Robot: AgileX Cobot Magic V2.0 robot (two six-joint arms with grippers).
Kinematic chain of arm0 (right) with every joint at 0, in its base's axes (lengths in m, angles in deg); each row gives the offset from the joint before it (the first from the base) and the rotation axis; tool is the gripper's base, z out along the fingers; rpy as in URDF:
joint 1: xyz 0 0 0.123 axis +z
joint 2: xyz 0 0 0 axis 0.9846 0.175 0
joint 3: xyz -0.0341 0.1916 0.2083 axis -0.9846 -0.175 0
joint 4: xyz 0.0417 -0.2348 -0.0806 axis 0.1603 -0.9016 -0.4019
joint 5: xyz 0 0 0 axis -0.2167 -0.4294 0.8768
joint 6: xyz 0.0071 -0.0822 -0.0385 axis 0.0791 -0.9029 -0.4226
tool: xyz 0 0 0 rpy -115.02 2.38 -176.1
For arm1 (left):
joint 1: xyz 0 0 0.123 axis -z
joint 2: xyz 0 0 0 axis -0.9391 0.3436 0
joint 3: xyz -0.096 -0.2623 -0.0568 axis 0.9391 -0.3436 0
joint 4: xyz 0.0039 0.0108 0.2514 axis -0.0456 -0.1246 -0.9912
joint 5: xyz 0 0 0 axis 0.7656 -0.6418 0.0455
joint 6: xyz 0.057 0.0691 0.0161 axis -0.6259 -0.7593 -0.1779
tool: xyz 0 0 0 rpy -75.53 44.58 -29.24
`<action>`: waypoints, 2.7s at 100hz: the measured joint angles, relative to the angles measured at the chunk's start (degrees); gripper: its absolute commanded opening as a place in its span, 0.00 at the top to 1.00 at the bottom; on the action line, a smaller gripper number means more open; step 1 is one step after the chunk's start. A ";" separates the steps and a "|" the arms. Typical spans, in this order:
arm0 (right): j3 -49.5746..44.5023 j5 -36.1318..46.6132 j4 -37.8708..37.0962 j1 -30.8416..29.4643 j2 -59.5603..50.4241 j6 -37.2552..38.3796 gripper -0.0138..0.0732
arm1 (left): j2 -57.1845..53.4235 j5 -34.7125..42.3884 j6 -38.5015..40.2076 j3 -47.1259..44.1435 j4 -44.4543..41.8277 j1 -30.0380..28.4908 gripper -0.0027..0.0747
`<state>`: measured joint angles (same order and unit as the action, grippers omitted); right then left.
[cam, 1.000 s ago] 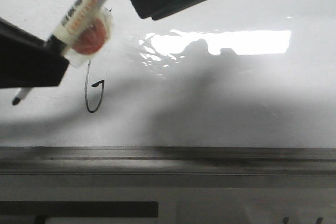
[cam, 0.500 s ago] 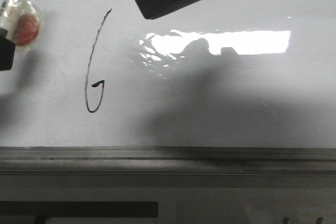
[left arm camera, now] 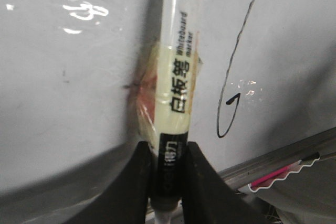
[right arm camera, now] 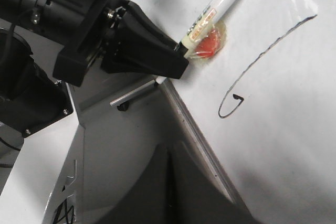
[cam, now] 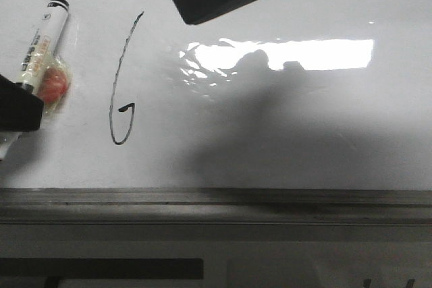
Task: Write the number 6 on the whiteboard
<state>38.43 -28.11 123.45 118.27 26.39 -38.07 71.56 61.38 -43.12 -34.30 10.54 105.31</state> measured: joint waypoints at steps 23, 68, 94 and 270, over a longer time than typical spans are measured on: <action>0.00 0.00 0.00 0.00 0.00 0.00 0.92 | 0.24 0.27 0.00 0.02 0.25 0.00 0.95; 0.00 0.00 0.00 0.00 0.00 0.00 0.92 | 0.56 1.50 0.00 0.24 2.64 -0.11 0.49; 0.00 0.00 0.00 0.00 0.00 0.00 0.92 | -0.38 1.64 0.00 0.24 2.82 -0.11 0.49; -39.38 24.66 0.63 0.00 -58.77 0.00 0.92 | -52.65 -1.72 0.00 -12.15 -16.66 -0.11 0.99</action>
<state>-0.95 -3.45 124.08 118.27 -32.37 -38.07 18.90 59.66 -43.12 -46.45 -6.12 105.20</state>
